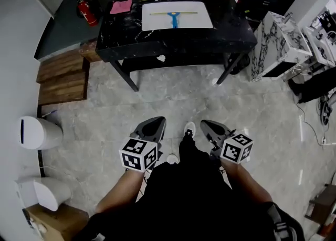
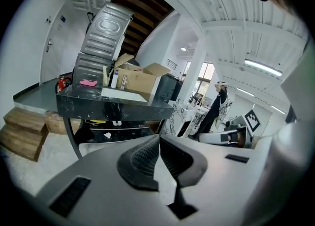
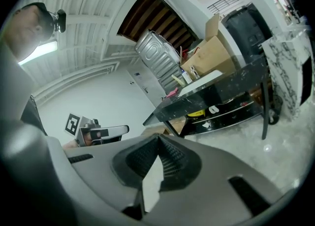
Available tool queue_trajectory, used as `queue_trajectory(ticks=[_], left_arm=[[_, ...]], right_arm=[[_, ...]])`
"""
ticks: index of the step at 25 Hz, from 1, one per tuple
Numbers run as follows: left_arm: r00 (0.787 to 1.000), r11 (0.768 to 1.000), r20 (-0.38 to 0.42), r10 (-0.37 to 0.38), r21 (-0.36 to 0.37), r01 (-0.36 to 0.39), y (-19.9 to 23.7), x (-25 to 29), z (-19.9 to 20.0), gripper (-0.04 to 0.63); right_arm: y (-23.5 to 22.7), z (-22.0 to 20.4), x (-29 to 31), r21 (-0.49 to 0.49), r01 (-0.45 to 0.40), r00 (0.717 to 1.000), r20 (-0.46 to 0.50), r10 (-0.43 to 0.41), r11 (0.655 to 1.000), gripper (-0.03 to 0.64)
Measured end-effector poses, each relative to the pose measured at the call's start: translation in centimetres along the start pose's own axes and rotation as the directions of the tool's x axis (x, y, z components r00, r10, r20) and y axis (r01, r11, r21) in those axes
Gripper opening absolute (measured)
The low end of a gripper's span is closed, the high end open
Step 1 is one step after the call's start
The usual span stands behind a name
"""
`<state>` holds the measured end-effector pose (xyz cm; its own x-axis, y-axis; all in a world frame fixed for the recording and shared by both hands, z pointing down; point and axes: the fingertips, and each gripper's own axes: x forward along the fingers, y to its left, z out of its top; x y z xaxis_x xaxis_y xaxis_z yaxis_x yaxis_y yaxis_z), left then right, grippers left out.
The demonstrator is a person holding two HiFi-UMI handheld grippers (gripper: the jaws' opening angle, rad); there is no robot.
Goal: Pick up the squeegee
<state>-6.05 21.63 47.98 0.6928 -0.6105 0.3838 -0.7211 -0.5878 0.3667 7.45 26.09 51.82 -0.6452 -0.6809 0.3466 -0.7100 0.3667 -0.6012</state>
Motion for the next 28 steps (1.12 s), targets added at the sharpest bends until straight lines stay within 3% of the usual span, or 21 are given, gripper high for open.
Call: queue_trajectory(ticks=[7, 12, 15, 28], left_arm=[[0.999, 1.0, -0.038, -0.005, -0.013, 0.005, 1.7, 5.1, 1.8, 0.018], [0.999, 0.999, -0.042, -0.001, 0.054, 0.004, 2.0, 8.5, 4.0, 0.018], [0.999, 0.999, -0.045, -0.003, 0.052, 0.005, 2.4, 10.3, 4.9, 0.017], [0.997, 0.994, -0.016, 0.07, 0.081, -0.069, 3.0, 15.6, 9.1, 0.018]], right_arm=[[-3.7, 3.3, 2.5, 0.042, -0.004, 1.0, 0.0, 0.004, 0.999, 0.009], [-5.9, 5.7, 3.7, 0.028, -0.002, 1.0, -0.023, 0.003, 1.0, 0.008], [-7.4, 7.2, 4.2, 0.026, 0.001, 1.0, -0.027, 0.0, 1.0, 0.009], [-12.2, 13.3, 6.5, -0.025, -0.068, 0.997, -0.045, 0.067, 0.997, 0.008]])
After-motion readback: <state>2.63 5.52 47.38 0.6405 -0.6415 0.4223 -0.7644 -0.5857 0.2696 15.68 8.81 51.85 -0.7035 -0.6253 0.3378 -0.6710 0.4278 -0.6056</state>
